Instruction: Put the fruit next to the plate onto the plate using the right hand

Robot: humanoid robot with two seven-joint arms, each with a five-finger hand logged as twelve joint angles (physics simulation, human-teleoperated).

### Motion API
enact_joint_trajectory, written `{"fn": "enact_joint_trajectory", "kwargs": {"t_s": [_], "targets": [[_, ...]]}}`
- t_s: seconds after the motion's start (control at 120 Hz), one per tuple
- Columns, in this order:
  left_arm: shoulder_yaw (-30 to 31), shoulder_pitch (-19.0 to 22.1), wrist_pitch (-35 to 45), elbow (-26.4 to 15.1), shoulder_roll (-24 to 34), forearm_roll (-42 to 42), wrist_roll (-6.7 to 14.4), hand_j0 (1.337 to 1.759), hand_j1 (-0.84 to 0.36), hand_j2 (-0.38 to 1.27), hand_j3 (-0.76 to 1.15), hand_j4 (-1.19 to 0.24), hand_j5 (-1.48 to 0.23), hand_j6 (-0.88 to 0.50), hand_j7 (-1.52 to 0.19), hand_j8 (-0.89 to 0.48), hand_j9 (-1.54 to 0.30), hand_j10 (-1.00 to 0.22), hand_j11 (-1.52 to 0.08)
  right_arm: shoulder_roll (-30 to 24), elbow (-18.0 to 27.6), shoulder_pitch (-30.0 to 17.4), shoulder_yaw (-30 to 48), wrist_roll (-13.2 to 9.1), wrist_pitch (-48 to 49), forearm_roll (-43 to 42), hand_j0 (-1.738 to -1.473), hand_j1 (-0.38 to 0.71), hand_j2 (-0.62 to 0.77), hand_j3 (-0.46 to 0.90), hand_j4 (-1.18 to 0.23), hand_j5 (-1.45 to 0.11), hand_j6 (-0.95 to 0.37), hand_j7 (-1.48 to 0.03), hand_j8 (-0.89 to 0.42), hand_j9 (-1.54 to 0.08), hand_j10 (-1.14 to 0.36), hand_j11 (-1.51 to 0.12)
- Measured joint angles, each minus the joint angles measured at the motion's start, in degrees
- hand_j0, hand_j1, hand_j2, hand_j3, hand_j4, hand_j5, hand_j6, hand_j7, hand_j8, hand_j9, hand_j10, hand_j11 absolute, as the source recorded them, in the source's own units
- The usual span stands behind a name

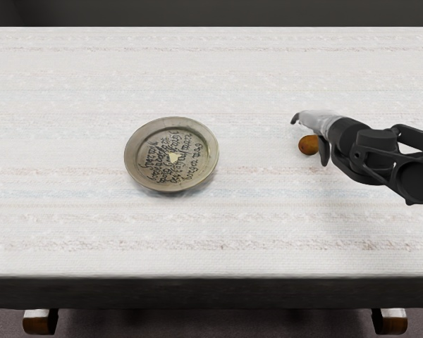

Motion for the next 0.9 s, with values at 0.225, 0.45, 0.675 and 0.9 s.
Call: {"fn": "enact_joint_trajectory", "kwargs": {"t_s": [0.225, 0.45, 0.675, 0.9], "targets": [[0.0, 0.0, 0.0, 0.0, 0.0, 0.0, 0.0, 1.658, 0.32, 0.0, 0.0, -0.02, -0.03, -0.02, -0.03, -0.02, -0.03, -0.02, -0.03, 0.1, 0.0, -0.1, -0.3, 0.0, -1.2, 0.0, -1.658, -0.06, -0.05, 0.0, -0.24, -0.31, -0.24, -0.31, -0.24, -0.31, -0.24, -0.31], [0.0, 0.0, 0.0, 0.0, 0.0, 0.0, 0.0, 1.658, 0.32, 0.0, 0.0, -0.02, -0.03, -0.02, -0.03, -0.02, -0.03, -0.02, -0.03, 0.5, -0.2, -0.2, -1.6, 0.0, -3.4, 0.1, -1.658, -0.03, -0.05, 0.0, -0.27, -0.35, -0.27, -0.34, -0.27, -0.35, -0.27, -0.35], [0.0, 0.0, 0.0, 0.0, 0.0, 0.0, 0.0, 1.658, 0.33, 0.0, 0.0, -0.02, -0.03, -0.02, -0.03, -0.02, -0.03, -0.02, -0.03, 0.5, -0.5, -0.1, -1.9, 0.0, -3.6, 0.2, -1.658, 0.01, -0.06, 0.0, -0.3, -0.39, -0.31, -0.39, -0.3, -0.39, -0.3, -0.39], [0.0, 0.0, 0.0, 0.0, 0.0, 0.0, 0.0, 1.658, 0.33, 0.0, 0.0, -0.02, -0.03, -0.02, -0.03, -0.02, -0.03, -0.02, -0.03, 0.5, -0.1, -0.1, -2.0, 0.0, -3.1, 0.2, -1.658, 0.03, -0.06, 0.0, -0.32, -0.41, -0.32, -0.41, -0.32, -0.41, -0.32, -0.41]]}}
